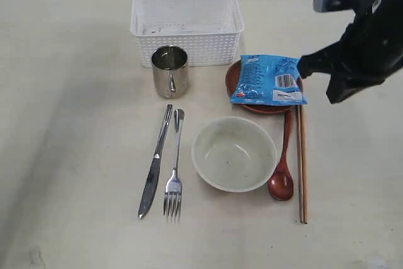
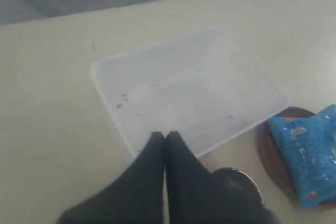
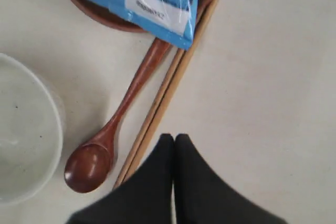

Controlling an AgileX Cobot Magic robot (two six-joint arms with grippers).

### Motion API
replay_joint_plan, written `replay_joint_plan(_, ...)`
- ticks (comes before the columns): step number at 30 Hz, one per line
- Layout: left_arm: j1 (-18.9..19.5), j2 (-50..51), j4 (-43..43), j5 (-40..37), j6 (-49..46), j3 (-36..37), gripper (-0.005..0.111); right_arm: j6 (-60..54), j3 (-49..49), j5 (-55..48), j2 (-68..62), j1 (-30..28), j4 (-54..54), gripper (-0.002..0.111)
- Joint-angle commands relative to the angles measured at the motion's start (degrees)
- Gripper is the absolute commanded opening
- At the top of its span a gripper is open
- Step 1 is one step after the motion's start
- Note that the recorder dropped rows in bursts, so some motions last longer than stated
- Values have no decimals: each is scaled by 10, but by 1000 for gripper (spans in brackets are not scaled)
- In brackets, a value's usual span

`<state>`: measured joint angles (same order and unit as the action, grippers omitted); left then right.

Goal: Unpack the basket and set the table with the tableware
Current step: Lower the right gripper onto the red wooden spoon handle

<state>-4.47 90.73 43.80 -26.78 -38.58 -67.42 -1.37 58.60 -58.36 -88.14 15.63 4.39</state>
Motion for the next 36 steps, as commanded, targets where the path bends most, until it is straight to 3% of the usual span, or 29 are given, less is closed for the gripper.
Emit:
replay_joint_plan(1,-3,-87,2,93,-7,95,0,0,-83,85,1,0,36,0)
replay_joint_plan(5,-3,-111,2,119,-8,128,0,-20,-108,110,-5,0,89,3)
replay_joint_plan(8,-3,-112,2,119,-13,129,0,-20,-108,128,-26,0,122,31)
replay_joint_plan(9,-3,-112,2,119,-13,129,0,-15,-108,136,-34,0,122,34)
replay_joint_plan(18,-3,-112,2,117,-17,130,0,42,-97,238,-125,46,118,34)
replay_joint_plan(27,-3,-112,2,116,-22,130,0,48,-93,239,-145,46,117,33)
replay_joint_plan(36,-3,-112,2,116,-22,130,0,40,-93,225,-145,46,117,1)
